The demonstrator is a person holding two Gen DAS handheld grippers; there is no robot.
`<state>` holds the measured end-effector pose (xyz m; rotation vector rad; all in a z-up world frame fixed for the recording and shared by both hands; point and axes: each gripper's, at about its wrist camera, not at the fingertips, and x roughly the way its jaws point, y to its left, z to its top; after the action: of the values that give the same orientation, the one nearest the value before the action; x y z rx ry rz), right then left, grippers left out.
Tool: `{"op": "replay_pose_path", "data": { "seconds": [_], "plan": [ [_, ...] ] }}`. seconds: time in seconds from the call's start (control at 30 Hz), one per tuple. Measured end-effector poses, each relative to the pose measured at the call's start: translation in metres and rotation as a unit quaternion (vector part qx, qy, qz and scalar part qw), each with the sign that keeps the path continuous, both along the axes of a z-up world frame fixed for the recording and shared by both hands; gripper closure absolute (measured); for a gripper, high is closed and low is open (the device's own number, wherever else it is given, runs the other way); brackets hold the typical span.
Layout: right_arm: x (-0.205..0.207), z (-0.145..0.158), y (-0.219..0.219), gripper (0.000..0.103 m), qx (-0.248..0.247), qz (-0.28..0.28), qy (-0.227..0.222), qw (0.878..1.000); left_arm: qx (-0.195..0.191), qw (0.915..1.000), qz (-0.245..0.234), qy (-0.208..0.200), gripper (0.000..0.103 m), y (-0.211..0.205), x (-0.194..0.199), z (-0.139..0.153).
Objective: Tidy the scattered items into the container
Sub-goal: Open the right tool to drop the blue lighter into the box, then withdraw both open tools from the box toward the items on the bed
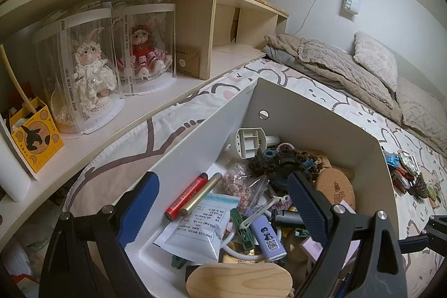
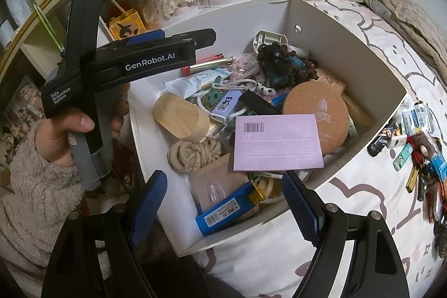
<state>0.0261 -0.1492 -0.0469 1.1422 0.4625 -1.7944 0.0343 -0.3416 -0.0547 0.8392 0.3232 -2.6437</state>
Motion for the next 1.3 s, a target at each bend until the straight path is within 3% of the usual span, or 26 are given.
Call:
{"op": "replay_pose_path", "data": {
  "seconds": [0.53,0.63,0.7,0.87,0.97,1.3],
  "plan": [
    [-0.004,0.001,0.001,0.019,-0.023,-0.015,-0.009,1.0,-0.001,1.0,0.001,-0.008,0.009,0.0,0.0,0.0],
    [-0.003,0.005,0.004,0.019,-0.033,-0.016,-0.001,0.999,-0.007,0.9999,0.001,-0.007,0.009,0.002,0.003,0.005],
    [-0.003,0.009,0.006,0.019,-0.04,-0.017,0.006,0.999,-0.009,1.0,0.002,-0.002,0.0,0.004,0.008,0.01],
    [-0.002,0.017,0.013,0.019,-0.046,-0.028,0.032,0.998,-0.014,0.9998,-0.001,0.012,0.0,0.014,0.017,0.024],
    [-0.001,0.021,0.019,0.0,-0.049,-0.043,0.057,0.996,-0.016,0.9997,-0.002,0.016,0.0,0.019,0.02,0.032],
    [-0.012,0.037,0.051,0.0,-0.097,-0.115,0.095,0.984,-0.022,0.9996,-0.009,0.016,0.0,0.035,0.032,0.043]
  ]
}}
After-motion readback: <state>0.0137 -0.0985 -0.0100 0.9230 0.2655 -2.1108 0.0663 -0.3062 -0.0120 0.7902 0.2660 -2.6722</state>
